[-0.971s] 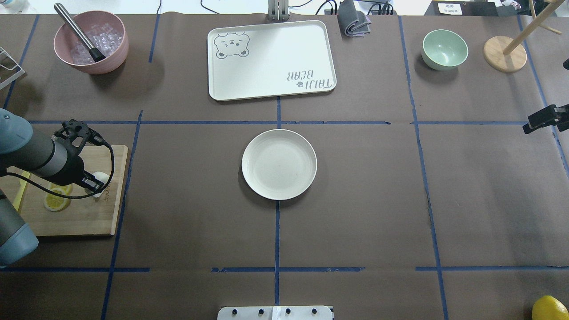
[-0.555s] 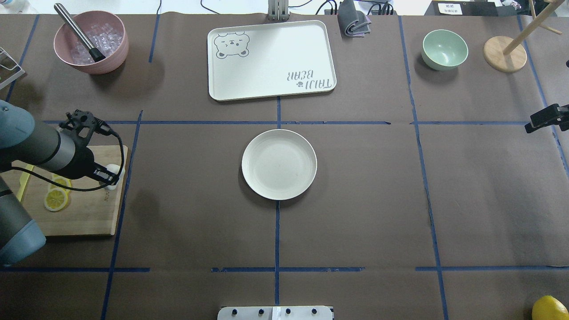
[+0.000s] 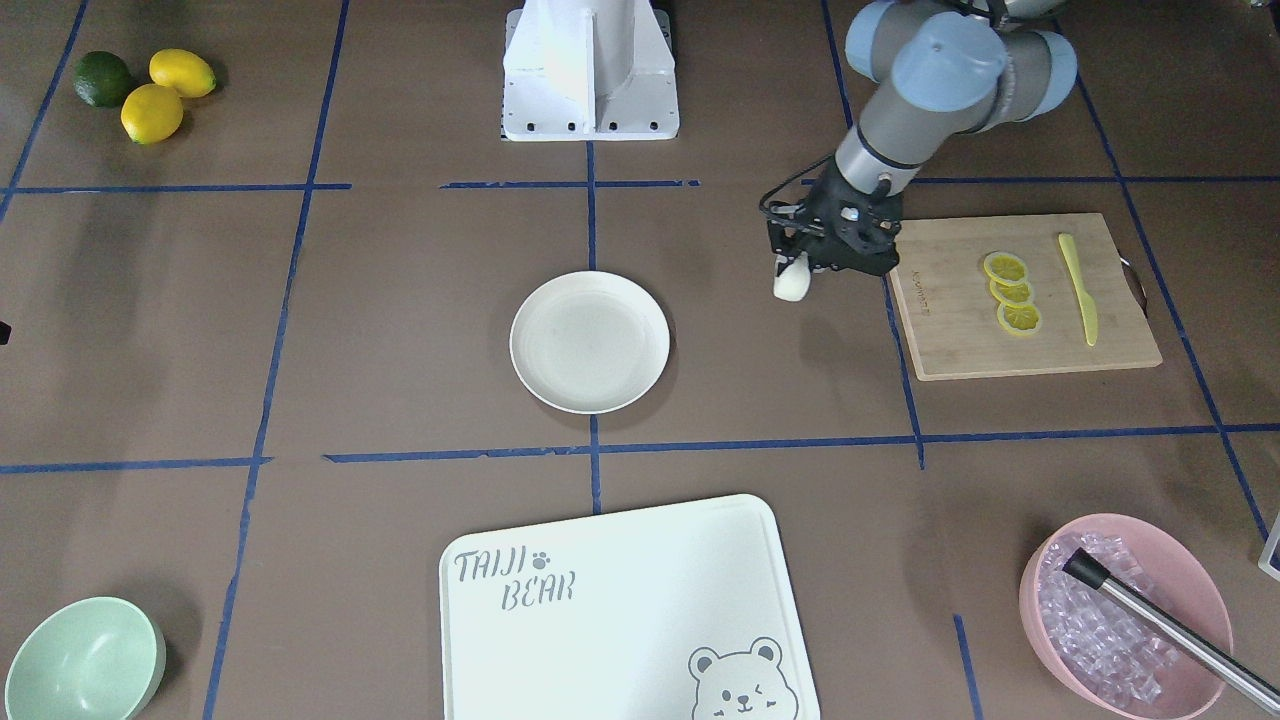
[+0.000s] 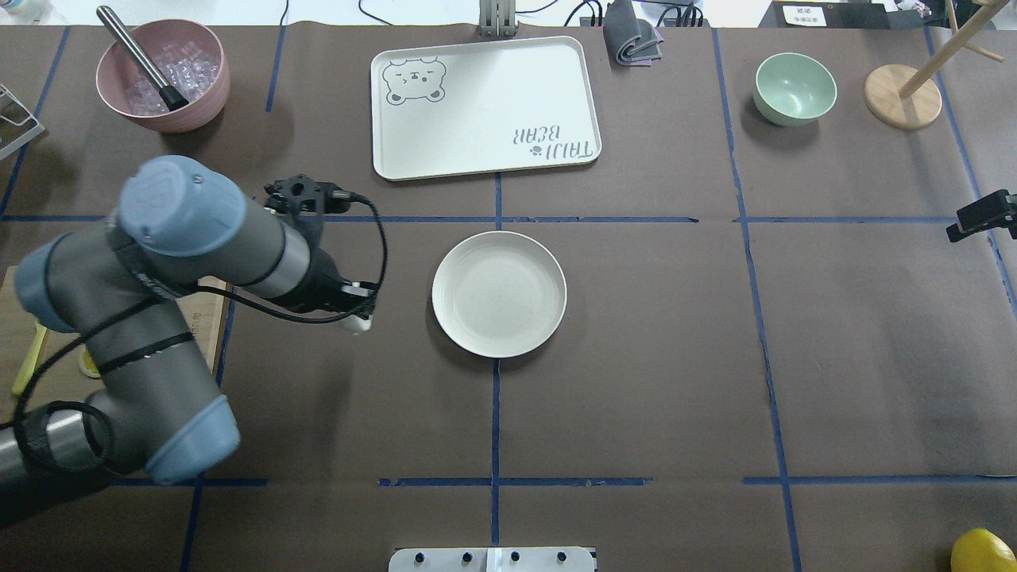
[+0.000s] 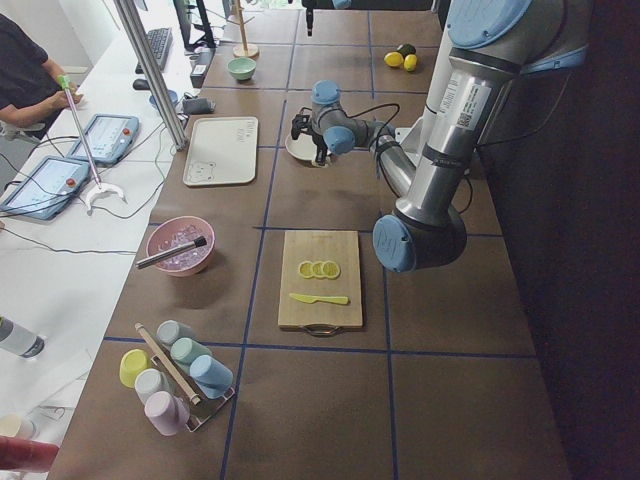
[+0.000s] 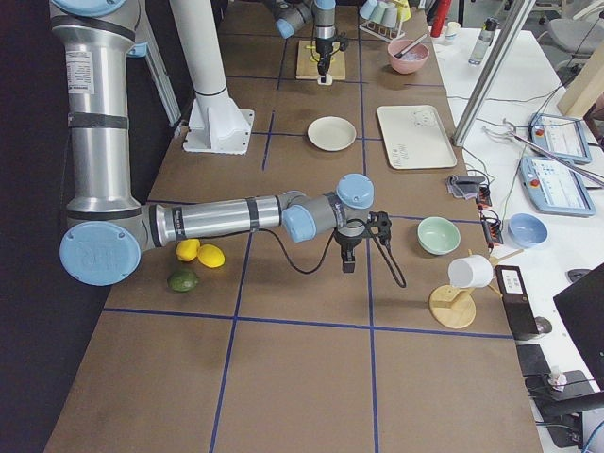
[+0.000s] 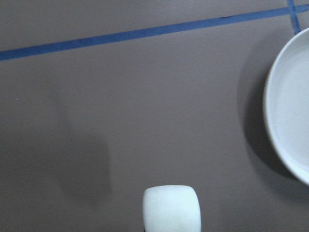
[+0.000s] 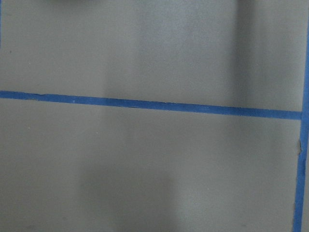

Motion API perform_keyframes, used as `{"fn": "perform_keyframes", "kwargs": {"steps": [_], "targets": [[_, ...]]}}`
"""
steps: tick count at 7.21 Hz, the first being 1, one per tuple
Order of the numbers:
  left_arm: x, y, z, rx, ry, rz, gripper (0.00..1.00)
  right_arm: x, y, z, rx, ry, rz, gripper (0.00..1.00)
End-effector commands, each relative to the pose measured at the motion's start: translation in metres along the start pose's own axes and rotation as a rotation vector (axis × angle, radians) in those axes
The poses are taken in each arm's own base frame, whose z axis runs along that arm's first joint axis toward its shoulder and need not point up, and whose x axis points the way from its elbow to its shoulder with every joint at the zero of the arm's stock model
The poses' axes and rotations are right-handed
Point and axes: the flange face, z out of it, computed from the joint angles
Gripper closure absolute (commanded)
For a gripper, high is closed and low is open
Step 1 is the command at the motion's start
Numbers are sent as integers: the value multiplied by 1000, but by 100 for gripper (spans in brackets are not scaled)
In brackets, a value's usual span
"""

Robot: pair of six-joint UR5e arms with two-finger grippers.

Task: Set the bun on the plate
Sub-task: 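Carry the white bun with the left gripper over the white plate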

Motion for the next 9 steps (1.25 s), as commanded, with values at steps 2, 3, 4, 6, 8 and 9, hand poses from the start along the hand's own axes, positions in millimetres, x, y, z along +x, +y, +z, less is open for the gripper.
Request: {"fn": "perform_keyframes", "kwargs": {"steps": [2,3,4,6,8,9], "targets": [[154,-25,61,48,-90,-100,69,1,1,0,-2,1,1,0],[170,-41,83,48,-134,-106,69,1,1,0,-1,0,0,0],[178,-50,93,64,-163,-106,69,0,2,-1,1,0,-2,0],[178,-52,114,48,-196,-109,68,0,5,-2,2,-1,-3,0],[180,-46,119,41,-195,-103,65,0,7,-2,1,-1,-4,0],[179,-46,119,41,-195,-103,64,0,7,-2,1,-1,-4,0]]}}
